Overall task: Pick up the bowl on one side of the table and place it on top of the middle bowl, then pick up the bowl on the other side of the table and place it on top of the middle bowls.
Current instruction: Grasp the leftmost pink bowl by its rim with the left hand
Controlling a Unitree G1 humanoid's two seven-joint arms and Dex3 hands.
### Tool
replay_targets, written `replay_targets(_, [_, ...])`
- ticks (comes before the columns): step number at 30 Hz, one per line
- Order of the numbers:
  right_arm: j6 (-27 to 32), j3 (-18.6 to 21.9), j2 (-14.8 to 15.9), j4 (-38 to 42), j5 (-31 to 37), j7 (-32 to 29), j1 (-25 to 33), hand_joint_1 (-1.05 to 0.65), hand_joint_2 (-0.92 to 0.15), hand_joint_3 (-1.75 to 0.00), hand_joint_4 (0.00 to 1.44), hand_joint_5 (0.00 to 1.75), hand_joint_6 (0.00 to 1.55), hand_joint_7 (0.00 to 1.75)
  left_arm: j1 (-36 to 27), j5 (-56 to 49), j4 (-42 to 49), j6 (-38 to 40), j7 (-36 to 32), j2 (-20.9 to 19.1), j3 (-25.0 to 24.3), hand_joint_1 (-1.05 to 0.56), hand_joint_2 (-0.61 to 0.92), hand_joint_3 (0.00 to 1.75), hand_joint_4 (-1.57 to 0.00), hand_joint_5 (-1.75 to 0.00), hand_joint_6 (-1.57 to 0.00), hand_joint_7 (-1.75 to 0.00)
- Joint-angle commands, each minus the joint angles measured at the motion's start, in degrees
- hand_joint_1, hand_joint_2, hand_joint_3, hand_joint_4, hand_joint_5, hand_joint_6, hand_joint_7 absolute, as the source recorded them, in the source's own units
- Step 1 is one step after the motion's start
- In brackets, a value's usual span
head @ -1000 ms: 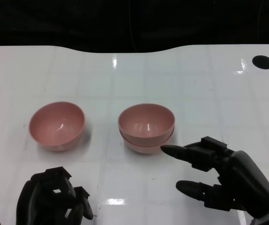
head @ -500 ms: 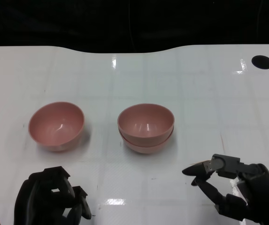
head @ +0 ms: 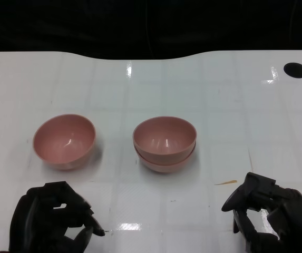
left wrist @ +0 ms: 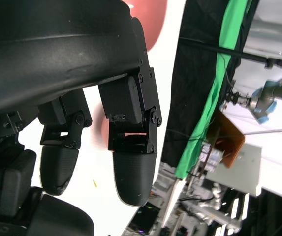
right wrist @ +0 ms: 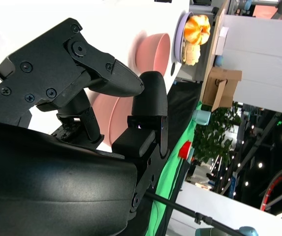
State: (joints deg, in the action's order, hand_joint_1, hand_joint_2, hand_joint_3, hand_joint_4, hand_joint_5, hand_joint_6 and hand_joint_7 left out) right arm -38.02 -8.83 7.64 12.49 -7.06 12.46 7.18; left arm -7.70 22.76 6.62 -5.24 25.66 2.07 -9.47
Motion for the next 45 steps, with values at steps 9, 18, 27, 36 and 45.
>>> replay_targets(9, [2.48,2.37,-2.24,-1.47,-0.91,2.01,0.54,-0.21,-0.51,-1.2,0.85,1.75,0.73,1.6,2.45,-13.06,0.14,-10.13,-2.92,-9.01,1.44,-1.04,0.82,0.04,-0.78,-0.92,-0.98,-0.01])
replay_targets(18, [3.98,3.49,-3.08,-2.13,-0.92,2.34,0.57,-0.21,-0.51,-1.19,0.83,1.75,0.72,1.59,6.44,-28.66,1.09,-13.87,-12.83,-12.33,4.37,-1.05,0.92,0.07,-0.18,-1.43,-0.69,0.0])
replay_targets(27, [5.19,3.74,-3.96,-2.92,-0.12,2.29,0.83,-0.2,-0.53,-1.17,0.83,1.75,0.72,1.56,10.61,-45.83,4.69,-15.01,-25.14,-16.56,8.68,-1.05,0.92,0.22,0.0,-1.55,-0.42,0.0])
replay_targets(36, [5.44,4.02,-4.1,-3.02,0.61,2.48,1.09,-0.21,-0.52,-1.17,0.83,1.75,0.73,1.55,14.72,-62.15,7.79,-9.99,-36.86,-19.95,14.8,-1.03,0.92,0.4,0.0,-1.39,-0.2,0.0])
replay_targets(45, [5.64,3.96,-4.48,-3.73,1.46,2.05,1.49,-0.2,-0.53,-1.17,0.84,1.75,0.74,1.54,16.97,-72.52,4.78,0.36,-35.81,-22.87,20.44,-0.89,0.91,0.22,0.0,-1.14,-0.04,-0.47])
